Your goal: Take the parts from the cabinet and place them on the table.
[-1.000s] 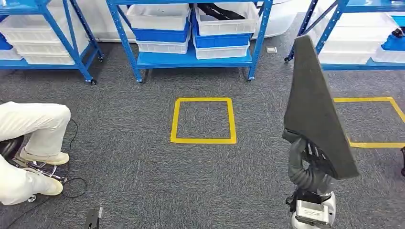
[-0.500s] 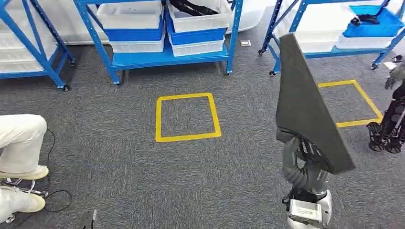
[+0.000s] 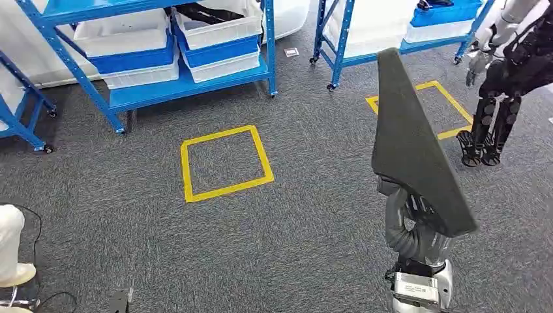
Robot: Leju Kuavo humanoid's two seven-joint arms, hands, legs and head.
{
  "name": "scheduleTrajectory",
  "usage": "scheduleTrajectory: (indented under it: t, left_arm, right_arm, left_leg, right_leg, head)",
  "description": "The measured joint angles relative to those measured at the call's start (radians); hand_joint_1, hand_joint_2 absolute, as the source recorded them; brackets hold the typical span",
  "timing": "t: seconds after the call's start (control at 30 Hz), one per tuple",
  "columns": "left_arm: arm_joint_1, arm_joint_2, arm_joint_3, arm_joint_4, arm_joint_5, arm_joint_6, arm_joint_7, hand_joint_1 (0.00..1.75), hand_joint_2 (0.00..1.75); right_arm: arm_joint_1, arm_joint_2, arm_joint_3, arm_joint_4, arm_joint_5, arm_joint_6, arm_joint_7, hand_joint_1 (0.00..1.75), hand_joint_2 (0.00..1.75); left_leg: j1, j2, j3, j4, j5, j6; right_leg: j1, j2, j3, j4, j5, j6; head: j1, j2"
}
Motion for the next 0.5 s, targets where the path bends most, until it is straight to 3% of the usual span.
scheduleTrajectory:
  t: [0.03, 0.07, 0.1, 0.17, 0.2, 0.23, 0.27, 0.37, 0.4, 0.43, 0.47, 0.5]
  left_arm:
    - [0.003, 0.002, 0.001, 0.0, 0.0, 0.008, -0.005, 0.0, 1.75]
    - [0.004, 0.002, 0.001, 0.0, -0.002, 0.016, -0.011, 0.0, 1.75]
    - [0.004, 0.002, 0.002, 0.0, -0.003, 0.028, -0.014, 0.0, 1.75]
    - [0.004, 0.004, 0.005, 0.0, -0.005, 0.056, -0.02, 0.0, 1.75]
    - [0.004, 0.006, 0.008, 0.0, -0.007, 0.073, -0.027, 0.0, 1.75]
    - [0.005, 0.009, 0.011, 0.0, -0.006, 0.084, -0.037, 0.0, 1.75]
    - [0.007, 0.011, 0.017, 0.0, -0.006, 0.088, -0.045, 0.0, 1.75]
    - [0.007, 0.019, 0.023, 0.0, -0.006, 0.1, -0.063, 0.0, 1.75]
    - [0.007, 0.018, 0.023, 0.0, -0.014, 0.099, -0.064, 0.0, 1.75]
    - [0.007, 0.021, 0.022, 0.0, -0.019, 0.099, -0.064, 0.0, 1.75]
    - [0.009, 0.023, 0.023, -0.001, -0.023, 0.1, -0.063, 0.0, 1.75]
    - [0.013, 0.026, 0.023, -0.001, -0.024, 0.1, -0.06, 0.0, 1.75]
  right_arm:
    - [0.001, 0.0, 0.0, 0.0, 0.003, 0.0, 0.001, 1.75, 1.75]
    - [0.003, 0.0, -0.001, 0.0, 0.007, -0.001, 0.003, 1.75, 1.75]
    - [0.007, 0.0, -0.002, 0.0, 0.013, -0.003, 0.005, 1.75, 1.75]
    - [0.012, 0.0, -0.002, -0.002, 0.023, -0.005, 0.01, 1.75, 1.75]
    - [0.016, 0.0, -0.002, -0.005, 0.027, -0.006, 0.014, 1.75, 1.75]
    - [0.021, 0.0, -0.003, -0.009, 0.03, -0.008, 0.016, 1.75, 1.75]
    - [0.022, 0.0, -0.004, -0.012, 0.036, -0.009, 0.017, 1.75, 1.75]
    - [0.043, -0.002, -0.008, -0.026, 0.051, -0.013, 0.021, 1.75, 1.75]
    - [0.048, -0.002, -0.011, -0.032, 0.061, -0.015, 0.024, 1.75, 1.75]
    - [0.051, -0.002, -0.014, -0.037, 0.073, -0.019, 0.029, 1.75, 1.75]
    - [0.051, -0.002, -0.014, -0.041, 0.081, -0.02, 0.035, 1.75, 1.75]
    - [0.054, -0.002, -0.016, -0.046, 0.094, -0.024, 0.04, 1.75, 1.75]
  left_leg:
    - [0.0, -0.007, -0.039, 0.087, -0.034, -0.002]
    - [0.0, -0.008, -0.061, 0.132, -0.042, -0.002]
    - [0.0, -0.008, -0.056, 0.124, -0.023, 0.0]
    - [0.002, -0.019, 0.008, -0.005, 0.058, 0.006]
    - [0.004, -0.04, 0.052, -0.093, 0.099, 0.009]
    - [0.007, -0.098, 0.083, -0.156, 0.105, 0.016]
    - [0.008, -0.102, 0.089, -0.178, 0.1, 0.016]
    - [-0.004, -0.07, 0.084, -0.174, 0.105, 0.027]
    - [0.007, -0.051, 0.087, -0.192, 0.117, 0.041]
    - [0.003, -0.04, 0.09, -0.197, 0.121, 0.047]
    - [0.002, -0.024, 0.088, -0.197, 0.123, 0.052]
    - [0.0, -0.007, 0.087, -0.197, 0.123, 0.052]
  right_leg:
    - [0.003, 0.015, -0.004, 0.001, 0.002, -0.003]
    - [0.004, 0.027, -0.005, 0.001, 0.002, -0.003]
    - [0.006, 0.041, -0.005, 0.001, 0.004, -0.005]
    - [0.006, 0.068, -0.004, 0.003, 0.006, -0.003]
    - [0.006, 0.08, -0.004, 0.005, 0.006, -0.002]
    - [0.005, 0.09, -0.007, 0.007, 0.008, 0.001]
    - [0.014, 0.103, -0.015, 0.012, 0.01, 0.006]
    - [0.005, 0.134, -0.032, 0.0, 0.025, 0.033]
    - [0.013, 0.126, -0.038, 0.009, 0.024, 0.037]
    - [0.011, 0.064, -0.057, 0.034, 0.006, 0.036]
    - [0.016, 0.029, -0.083, 0.093, -0.032, 0.029]
    - [0.014, 0.014, -0.121, 0.175, -0.071, 0.026]
  head:
    - [0.0, 0.0]
    - [0.0, 0.0]
    - [0.001, 0.0]
    - [0.0, 0.0]
    - [0.0, 0.0]
    - [0.001, 0.0]
    - [0.003, 0.0]
    - [0.001, 0.0]
    - [0.002, 0.0]
    - [0.002, 0.0]
    - [0.011, 0.0]
    - [0.01, 0.0]
